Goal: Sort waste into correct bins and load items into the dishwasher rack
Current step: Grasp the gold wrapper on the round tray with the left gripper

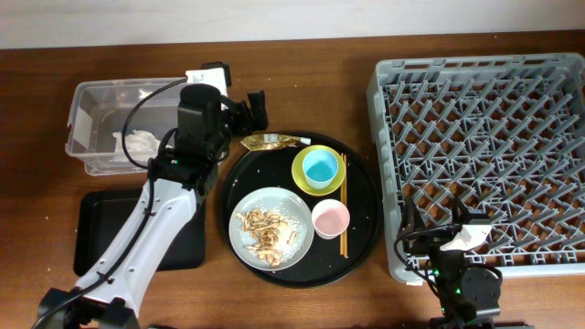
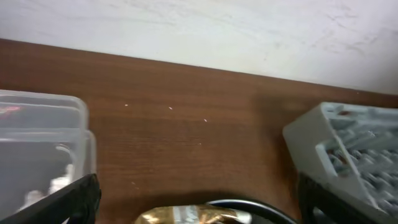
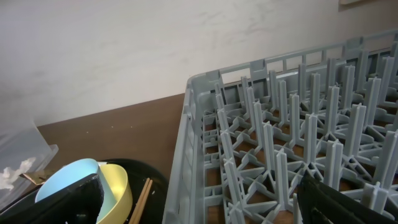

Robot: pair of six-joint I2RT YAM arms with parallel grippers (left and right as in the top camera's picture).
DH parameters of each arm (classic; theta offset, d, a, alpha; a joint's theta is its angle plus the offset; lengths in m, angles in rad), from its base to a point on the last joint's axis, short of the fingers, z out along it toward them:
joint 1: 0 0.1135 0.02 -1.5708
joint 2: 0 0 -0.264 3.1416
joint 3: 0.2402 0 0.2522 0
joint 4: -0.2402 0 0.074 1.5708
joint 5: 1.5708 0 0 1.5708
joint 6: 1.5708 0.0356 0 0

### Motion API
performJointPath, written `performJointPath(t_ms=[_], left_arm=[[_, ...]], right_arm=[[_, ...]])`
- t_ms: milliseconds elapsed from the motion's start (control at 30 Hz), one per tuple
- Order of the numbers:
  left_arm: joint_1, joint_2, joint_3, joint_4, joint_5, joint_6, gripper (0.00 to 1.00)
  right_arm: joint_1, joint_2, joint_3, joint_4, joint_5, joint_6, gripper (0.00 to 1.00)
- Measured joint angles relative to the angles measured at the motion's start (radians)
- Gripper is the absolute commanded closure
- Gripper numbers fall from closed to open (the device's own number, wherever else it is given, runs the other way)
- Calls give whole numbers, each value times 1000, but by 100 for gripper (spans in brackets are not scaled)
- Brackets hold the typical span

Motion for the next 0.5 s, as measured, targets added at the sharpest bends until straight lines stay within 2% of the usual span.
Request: performJointPath(t_ms=[133, 233, 267, 367, 500], left_arm=[[-15, 0, 0, -8, 234, 0, 1], [-31, 0, 0, -25, 290, -26, 1], [-32, 0, 2, -59, 280, -78, 1], [-34, 12, 1, -181, 160, -364, 1], [-59, 71, 1, -190, 65, -581, 1]], right_arm=[[0, 0, 0, 0, 0, 0, 2], [0, 0, 0, 0, 0, 0, 1], [0, 0, 0, 0, 0, 1, 2], [0, 0, 0, 0, 0, 1, 2], [0, 0, 0, 0, 0, 0, 2]])
